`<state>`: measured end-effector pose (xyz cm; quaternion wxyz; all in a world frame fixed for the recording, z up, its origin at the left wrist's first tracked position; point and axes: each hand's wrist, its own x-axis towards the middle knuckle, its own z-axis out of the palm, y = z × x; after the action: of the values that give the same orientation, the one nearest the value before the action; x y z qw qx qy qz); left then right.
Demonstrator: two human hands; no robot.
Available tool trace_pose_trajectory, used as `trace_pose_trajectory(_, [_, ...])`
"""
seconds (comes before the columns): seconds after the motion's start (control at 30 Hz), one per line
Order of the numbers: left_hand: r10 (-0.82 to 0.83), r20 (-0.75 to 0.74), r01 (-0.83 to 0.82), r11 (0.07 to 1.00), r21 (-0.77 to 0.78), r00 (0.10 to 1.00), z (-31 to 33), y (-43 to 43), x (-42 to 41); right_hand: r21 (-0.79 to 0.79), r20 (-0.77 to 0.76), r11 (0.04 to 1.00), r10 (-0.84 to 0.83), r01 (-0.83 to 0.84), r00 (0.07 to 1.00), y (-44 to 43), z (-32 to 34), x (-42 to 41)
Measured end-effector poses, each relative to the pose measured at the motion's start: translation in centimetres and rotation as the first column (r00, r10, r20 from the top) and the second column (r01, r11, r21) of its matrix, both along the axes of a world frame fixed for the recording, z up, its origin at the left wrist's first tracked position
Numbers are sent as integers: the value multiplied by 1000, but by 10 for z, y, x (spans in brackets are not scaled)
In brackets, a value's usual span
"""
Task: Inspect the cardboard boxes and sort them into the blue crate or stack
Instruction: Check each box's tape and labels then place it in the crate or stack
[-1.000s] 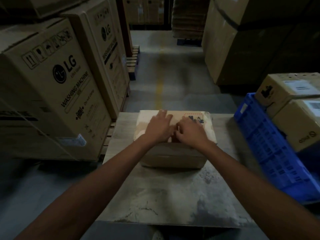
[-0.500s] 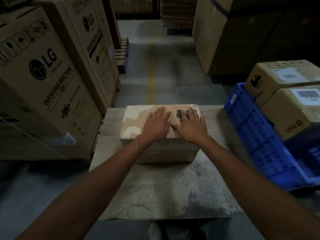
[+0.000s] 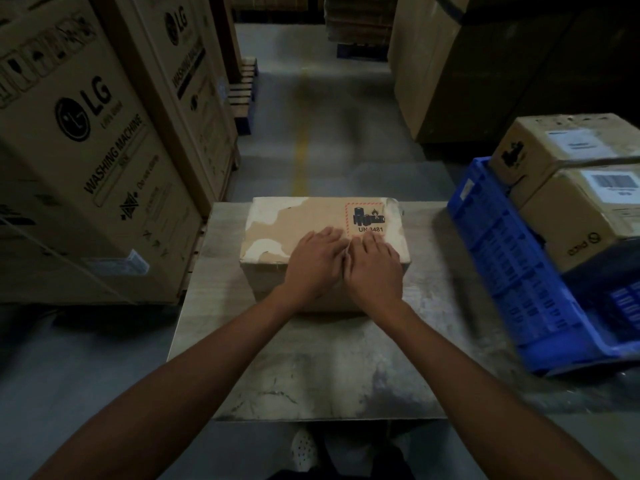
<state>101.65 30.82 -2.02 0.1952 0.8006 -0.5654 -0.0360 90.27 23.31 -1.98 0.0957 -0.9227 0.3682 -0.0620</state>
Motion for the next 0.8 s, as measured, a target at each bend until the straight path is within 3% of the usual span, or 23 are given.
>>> trace_pose_trajectory(0.17, [64,141,-76,993,85,988,-7,8,-8,-57,-2,998,19,-19,1000,-4,16,-12])
trace_pose_trajectory(0.3, [119,93,-124,990,59,989,1,-1,-4,-28,-23,1000,-2,2,1000,-12,33,0])
trace_pose_trajectory(0.4, [319,158,-307,947,-92,935,9,7,16,48,-2,990,133,-133,991,-6,36,15])
trace_pose_trajectory(0.47, [393,191,-378,919,-108,900,3,25,28,58,-83,965,260,-255,962,2,24,20])
trace_pose_trajectory(0.6, [264,289,-272,962,-13,920,-7,49,38,59,-123,953,303,-298,945,-2,19,17])
trace_pose_trajectory(0.8, [184,180,-197,979,52,966,14,22,64,109,-150,945,324,-310,934,-28,44,32])
